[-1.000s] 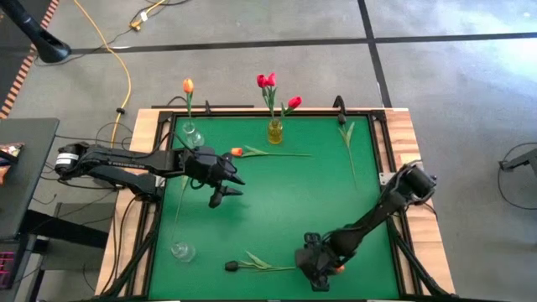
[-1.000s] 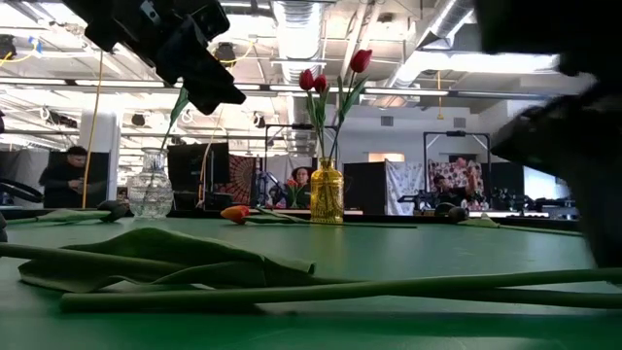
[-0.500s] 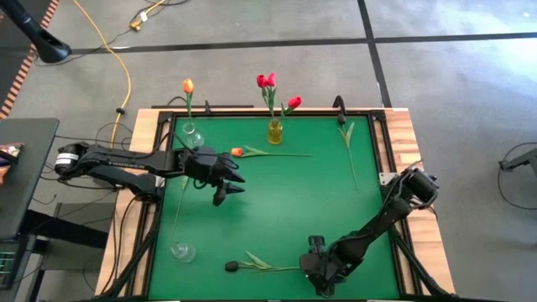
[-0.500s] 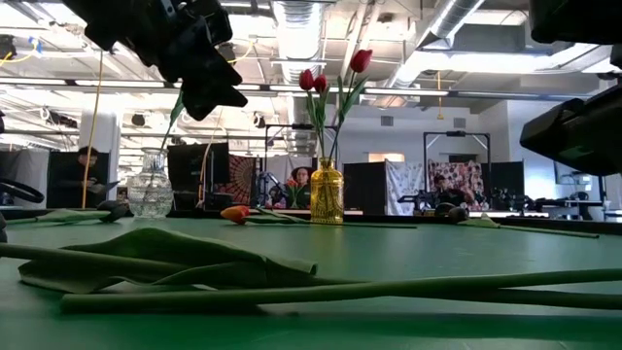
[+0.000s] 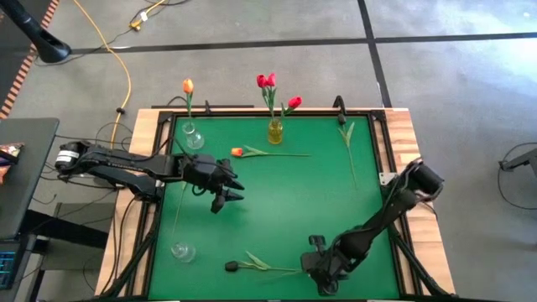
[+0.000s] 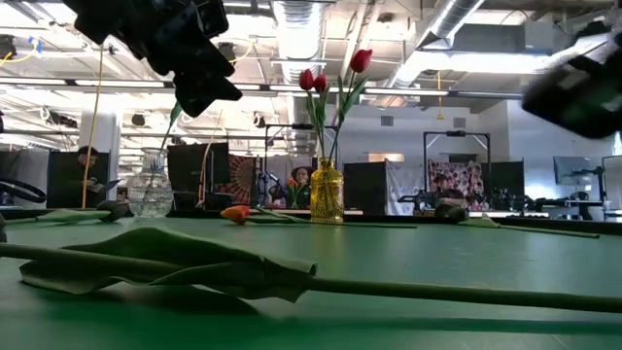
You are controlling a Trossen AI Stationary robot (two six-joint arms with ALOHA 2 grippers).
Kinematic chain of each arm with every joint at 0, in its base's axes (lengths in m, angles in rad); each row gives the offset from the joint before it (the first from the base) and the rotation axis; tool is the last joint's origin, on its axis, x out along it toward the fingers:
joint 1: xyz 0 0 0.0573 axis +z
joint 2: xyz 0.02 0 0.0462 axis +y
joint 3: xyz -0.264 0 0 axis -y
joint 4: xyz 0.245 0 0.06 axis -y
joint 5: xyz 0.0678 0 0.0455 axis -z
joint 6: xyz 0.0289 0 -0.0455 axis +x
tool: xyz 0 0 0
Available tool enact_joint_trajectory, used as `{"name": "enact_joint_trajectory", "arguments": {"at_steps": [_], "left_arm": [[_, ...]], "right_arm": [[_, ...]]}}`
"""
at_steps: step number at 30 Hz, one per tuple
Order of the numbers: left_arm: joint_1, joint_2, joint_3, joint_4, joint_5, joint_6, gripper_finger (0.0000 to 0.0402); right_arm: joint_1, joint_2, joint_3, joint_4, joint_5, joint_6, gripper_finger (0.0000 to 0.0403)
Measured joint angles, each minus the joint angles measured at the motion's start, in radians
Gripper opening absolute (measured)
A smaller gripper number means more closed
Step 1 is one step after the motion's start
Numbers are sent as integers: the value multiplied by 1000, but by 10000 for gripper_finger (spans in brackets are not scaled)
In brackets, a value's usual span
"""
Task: Sort flowers into vase by color
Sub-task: Put the bottom orange flower into the top transparent vase
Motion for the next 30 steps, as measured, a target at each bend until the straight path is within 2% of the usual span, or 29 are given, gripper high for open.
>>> {"name": "enact_joint_trajectory", "arguments": {"at_steps": [6,10,15,23,30], "left_arm": [[-19,0,0,26,3,-19,163],[-27,0,0,104,27,-77,163],[-27,0,0,193,43,-200,163],[-27,0,0,231,44,-411,163],[-27,0,0,231,68,-636,163]], "right_arm": [[-71,-107,0,-119,1,0,51],[-129,-179,0,-228,6,-90,51],[-210,-245,0,-273,60,-320,51],[-343,-272,1,-261,65,-721,51],[-418,-272,2,-90,69,-1073,52]]}}
